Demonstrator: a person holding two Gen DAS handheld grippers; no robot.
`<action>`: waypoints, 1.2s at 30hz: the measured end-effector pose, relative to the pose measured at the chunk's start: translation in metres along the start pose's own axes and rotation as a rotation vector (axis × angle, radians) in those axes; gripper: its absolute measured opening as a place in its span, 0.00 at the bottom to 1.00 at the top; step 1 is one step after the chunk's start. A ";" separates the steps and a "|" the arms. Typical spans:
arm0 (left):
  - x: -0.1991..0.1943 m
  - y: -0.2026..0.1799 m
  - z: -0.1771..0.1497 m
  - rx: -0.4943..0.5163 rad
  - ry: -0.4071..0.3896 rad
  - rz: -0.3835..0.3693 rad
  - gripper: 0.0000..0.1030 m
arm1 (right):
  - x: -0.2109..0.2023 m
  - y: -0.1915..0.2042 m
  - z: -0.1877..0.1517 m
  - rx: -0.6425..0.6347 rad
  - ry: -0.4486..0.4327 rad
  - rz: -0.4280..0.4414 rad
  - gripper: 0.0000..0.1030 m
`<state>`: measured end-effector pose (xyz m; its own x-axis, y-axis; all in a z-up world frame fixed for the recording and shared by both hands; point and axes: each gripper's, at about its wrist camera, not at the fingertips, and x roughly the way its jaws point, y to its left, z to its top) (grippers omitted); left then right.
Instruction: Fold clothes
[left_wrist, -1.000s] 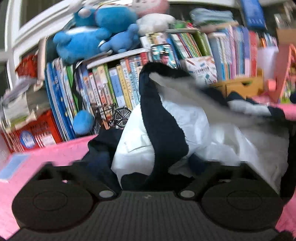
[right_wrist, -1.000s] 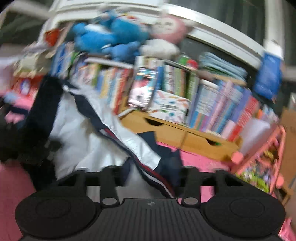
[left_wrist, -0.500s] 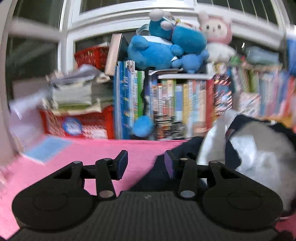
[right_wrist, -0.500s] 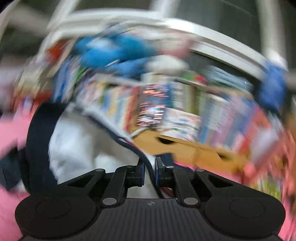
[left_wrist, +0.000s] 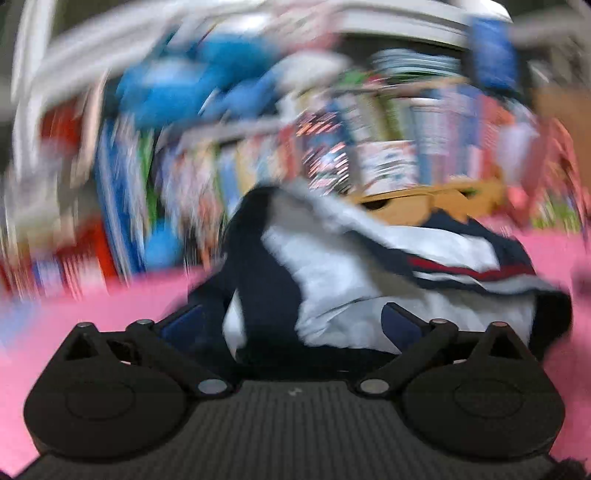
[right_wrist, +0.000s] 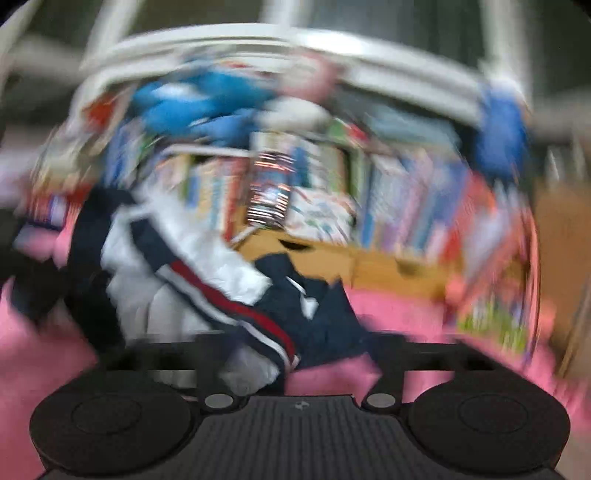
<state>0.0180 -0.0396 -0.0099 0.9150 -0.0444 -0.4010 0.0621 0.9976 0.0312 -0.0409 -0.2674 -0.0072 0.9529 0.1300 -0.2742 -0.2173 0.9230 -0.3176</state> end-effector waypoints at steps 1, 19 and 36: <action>0.009 0.012 0.000 -0.074 0.039 0.007 0.75 | 0.003 0.017 0.002 -0.088 -0.017 0.003 0.97; -0.008 0.123 -0.029 -0.237 0.100 0.175 0.71 | 0.062 0.018 0.030 0.123 0.055 -0.068 0.33; -0.096 0.089 -0.024 0.052 -0.039 0.169 0.92 | -0.007 -0.053 -0.045 0.282 0.190 -0.115 0.76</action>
<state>-0.0742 0.0552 0.0096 0.9290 0.1211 -0.3498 -0.0748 0.9869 0.1429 -0.0454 -0.3338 -0.0290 0.9054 -0.0262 -0.4238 -0.0182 0.9948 -0.1003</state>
